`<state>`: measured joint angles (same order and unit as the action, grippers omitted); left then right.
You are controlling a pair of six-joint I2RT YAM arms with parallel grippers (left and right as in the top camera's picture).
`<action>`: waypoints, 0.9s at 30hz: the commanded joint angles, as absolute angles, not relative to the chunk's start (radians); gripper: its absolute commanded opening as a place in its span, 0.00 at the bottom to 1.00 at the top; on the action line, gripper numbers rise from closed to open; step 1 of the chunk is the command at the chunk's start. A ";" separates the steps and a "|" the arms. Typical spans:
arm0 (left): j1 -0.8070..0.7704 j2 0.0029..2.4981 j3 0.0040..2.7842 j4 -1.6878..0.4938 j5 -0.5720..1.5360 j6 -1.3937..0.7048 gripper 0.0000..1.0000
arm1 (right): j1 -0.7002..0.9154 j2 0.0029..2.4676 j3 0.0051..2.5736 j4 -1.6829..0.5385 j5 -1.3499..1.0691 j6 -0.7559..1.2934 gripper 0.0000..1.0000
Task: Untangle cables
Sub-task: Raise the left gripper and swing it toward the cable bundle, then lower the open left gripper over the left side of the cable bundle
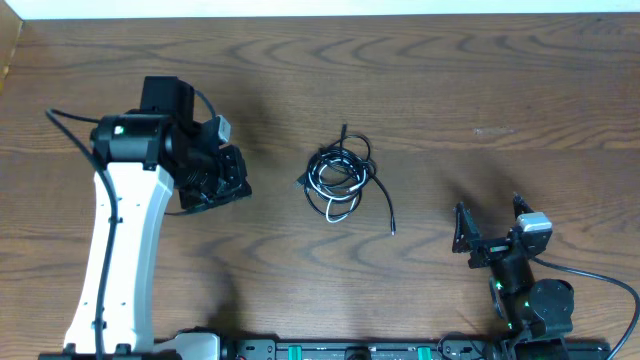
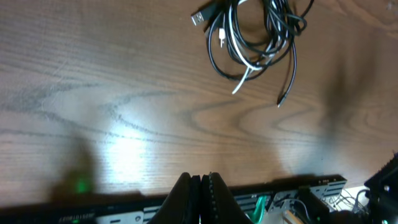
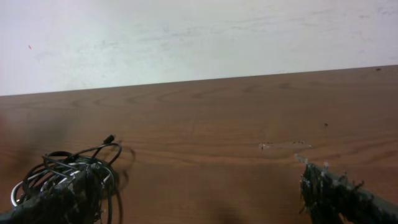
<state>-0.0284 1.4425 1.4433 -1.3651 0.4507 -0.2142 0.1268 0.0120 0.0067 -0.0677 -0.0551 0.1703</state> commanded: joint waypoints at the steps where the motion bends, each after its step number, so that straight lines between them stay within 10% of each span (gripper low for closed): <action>1: -0.031 1.471 1.420 -1.345 0.460 -0.247 0.08 | 0.132 0.008 0.006 -0.072 -0.055 0.156 0.99; 12: -0.120 1.532 1.345 -1.218 0.458 -0.327 0.64 | 0.132 0.008 0.006 -0.072 -0.055 0.156 0.99; 27: -0.415 1.637 1.304 -0.978 0.132 -0.712 0.70 | 0.132 0.008 0.006 -0.072 -0.055 0.156 0.99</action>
